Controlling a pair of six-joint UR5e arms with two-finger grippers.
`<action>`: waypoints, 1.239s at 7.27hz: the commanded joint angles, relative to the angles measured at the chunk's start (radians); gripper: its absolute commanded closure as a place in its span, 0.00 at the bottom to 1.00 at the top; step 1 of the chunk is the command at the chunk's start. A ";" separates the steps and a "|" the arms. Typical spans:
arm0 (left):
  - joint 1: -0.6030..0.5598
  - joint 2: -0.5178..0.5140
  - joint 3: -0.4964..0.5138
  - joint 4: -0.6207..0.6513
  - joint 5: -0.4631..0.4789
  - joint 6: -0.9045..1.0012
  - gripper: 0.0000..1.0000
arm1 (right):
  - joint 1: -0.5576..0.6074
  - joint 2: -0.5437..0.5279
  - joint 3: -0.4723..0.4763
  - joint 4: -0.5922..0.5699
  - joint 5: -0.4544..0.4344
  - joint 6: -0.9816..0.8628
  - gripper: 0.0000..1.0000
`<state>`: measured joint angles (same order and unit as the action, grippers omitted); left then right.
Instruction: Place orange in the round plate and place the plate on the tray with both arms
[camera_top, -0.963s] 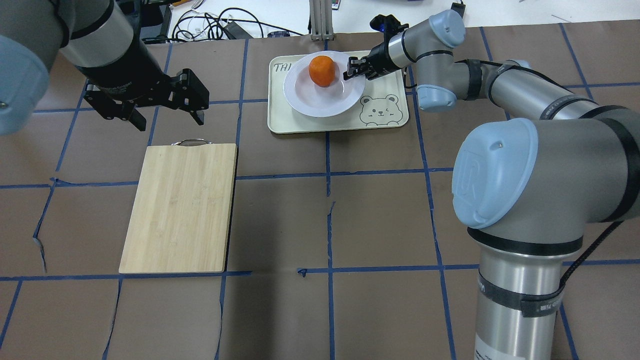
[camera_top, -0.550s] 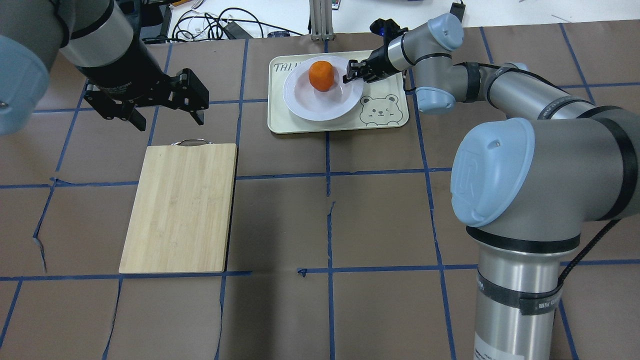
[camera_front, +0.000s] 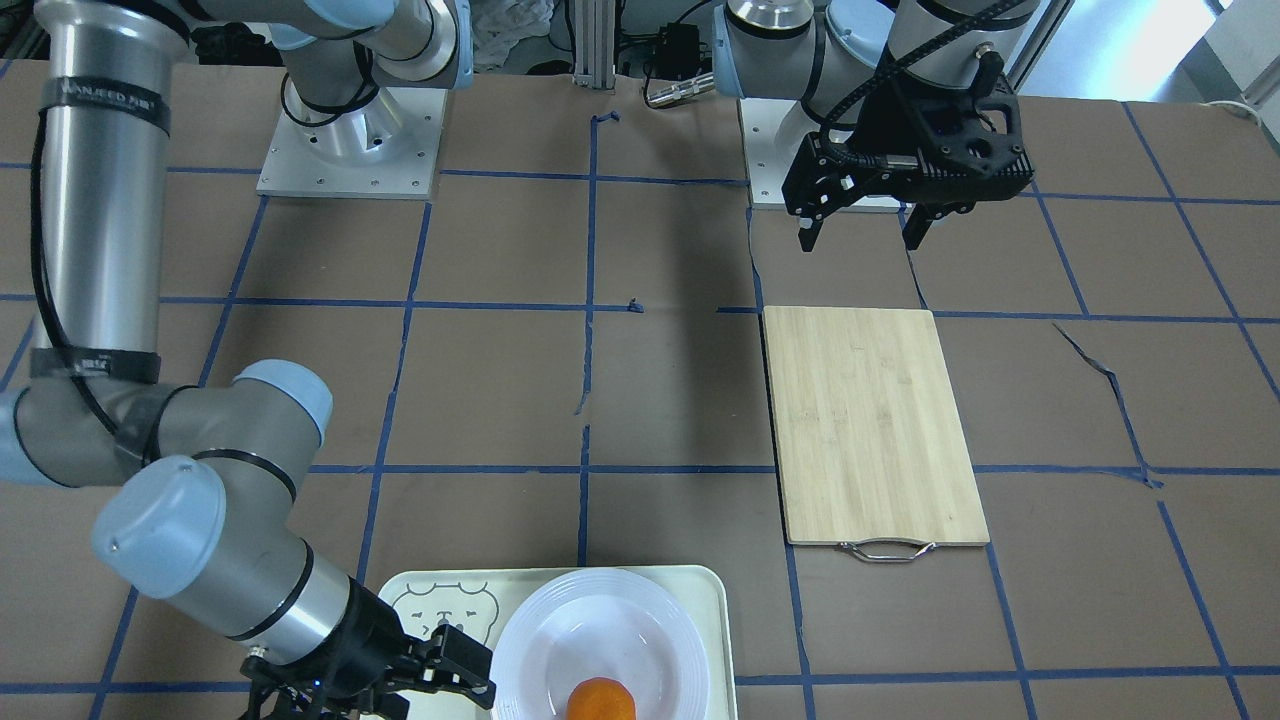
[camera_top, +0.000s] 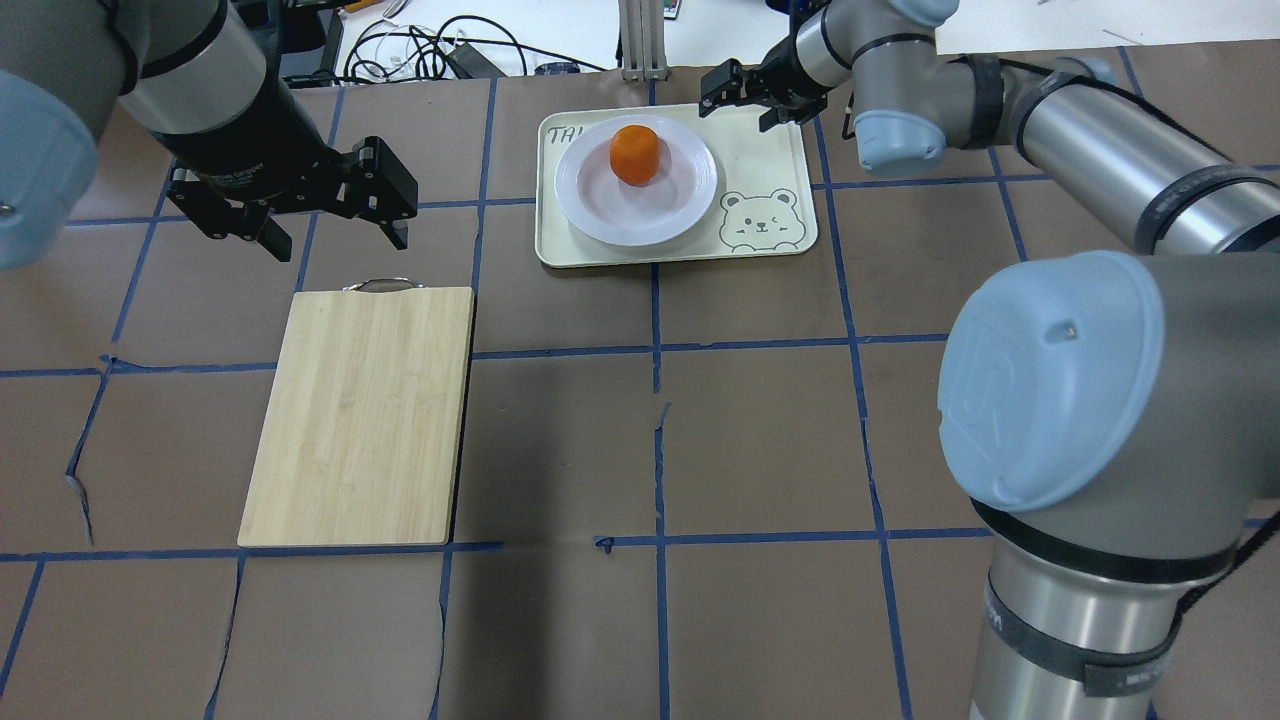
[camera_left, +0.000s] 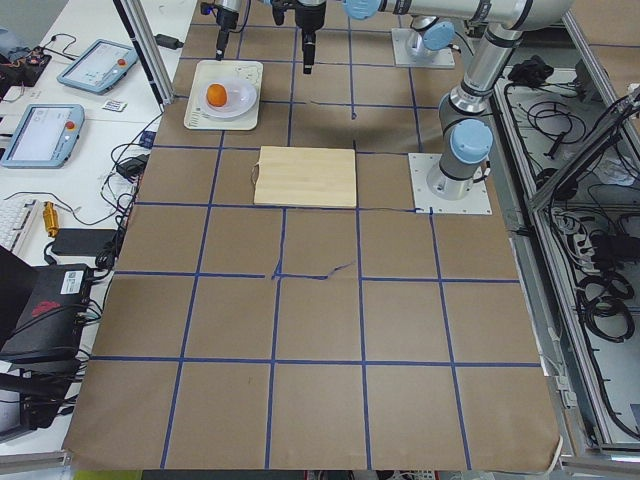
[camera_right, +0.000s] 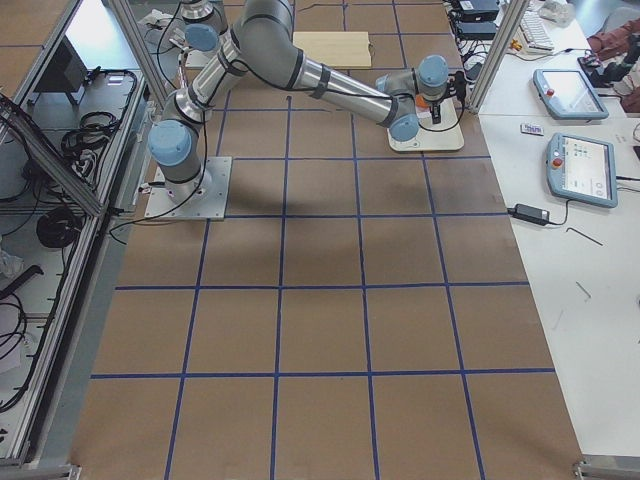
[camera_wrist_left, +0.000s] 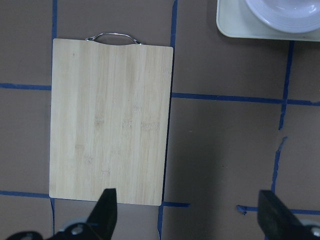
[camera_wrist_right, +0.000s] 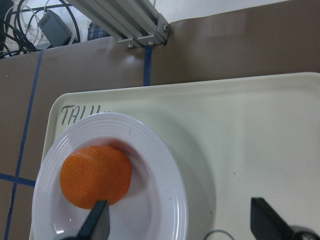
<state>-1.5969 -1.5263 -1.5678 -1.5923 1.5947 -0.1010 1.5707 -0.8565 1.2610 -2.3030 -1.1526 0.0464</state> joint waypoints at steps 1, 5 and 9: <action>0.000 0.000 0.000 0.000 -0.002 -0.002 0.00 | -0.017 -0.174 0.003 0.356 -0.185 -0.016 0.00; 0.000 0.000 0.000 0.000 -0.002 -0.002 0.00 | -0.031 -0.452 0.012 0.882 -0.346 -0.013 0.00; 0.000 0.000 0.000 0.000 -0.002 0.000 0.00 | -0.008 -0.536 0.006 0.963 -0.371 0.015 0.00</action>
<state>-1.5969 -1.5263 -1.5677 -1.5923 1.5923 -0.1008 1.5590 -1.3704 1.2701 -1.3779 -1.5202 0.0583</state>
